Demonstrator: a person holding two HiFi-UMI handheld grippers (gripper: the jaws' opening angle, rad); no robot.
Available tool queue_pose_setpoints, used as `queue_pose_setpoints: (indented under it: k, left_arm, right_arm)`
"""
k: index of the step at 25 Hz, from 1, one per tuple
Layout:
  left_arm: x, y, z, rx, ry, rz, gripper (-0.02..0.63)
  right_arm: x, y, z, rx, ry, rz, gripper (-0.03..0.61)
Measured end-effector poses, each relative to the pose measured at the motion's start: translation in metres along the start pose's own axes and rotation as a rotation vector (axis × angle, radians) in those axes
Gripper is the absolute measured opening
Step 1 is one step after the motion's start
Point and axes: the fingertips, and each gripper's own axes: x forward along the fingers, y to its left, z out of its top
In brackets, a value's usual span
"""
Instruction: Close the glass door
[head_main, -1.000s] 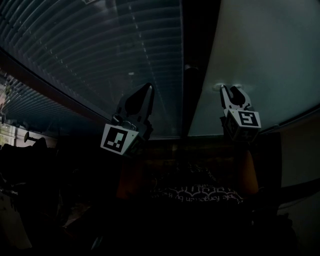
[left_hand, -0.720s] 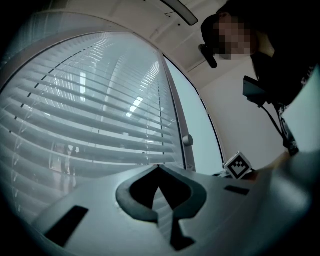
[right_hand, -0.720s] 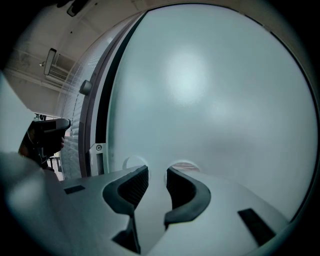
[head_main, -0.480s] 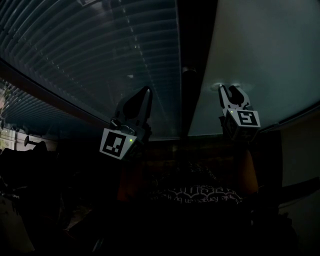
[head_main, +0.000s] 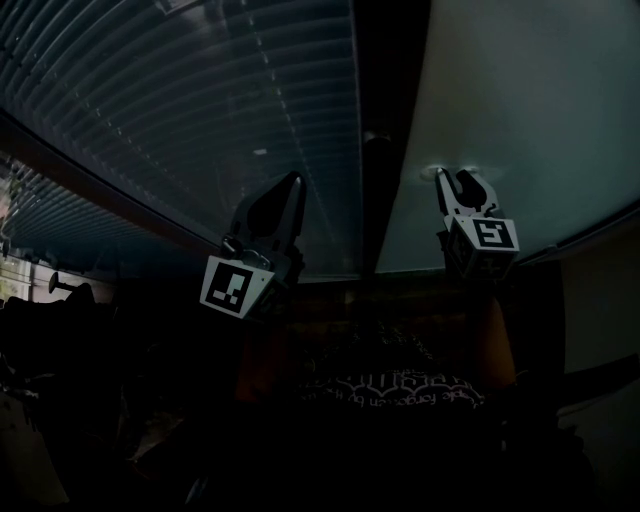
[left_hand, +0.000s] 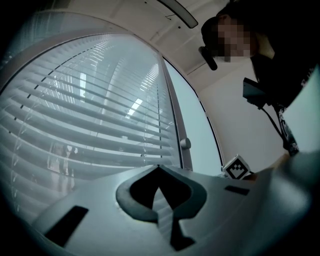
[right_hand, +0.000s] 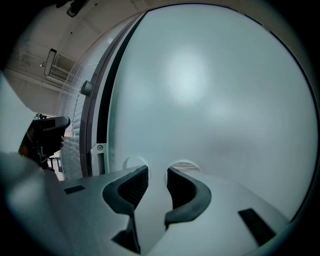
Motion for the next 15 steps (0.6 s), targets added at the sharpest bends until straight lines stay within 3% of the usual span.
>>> queue_pose_setpoints:
  k: [7,15]
  left_arm:
    - [-0.001,-0.002,0.002,0.0,-0.008,-0.01,0.002]
    - [-0.008,-0.011,0.007,0.003,-0.009,-0.023,0.002]
  right_arm:
    - [-0.003,0.003,-0.001,-0.048,0.015,-0.014,0.112]
    - [-0.034,0.006,0.004,-0.024,0.009,-0.016,0.11]
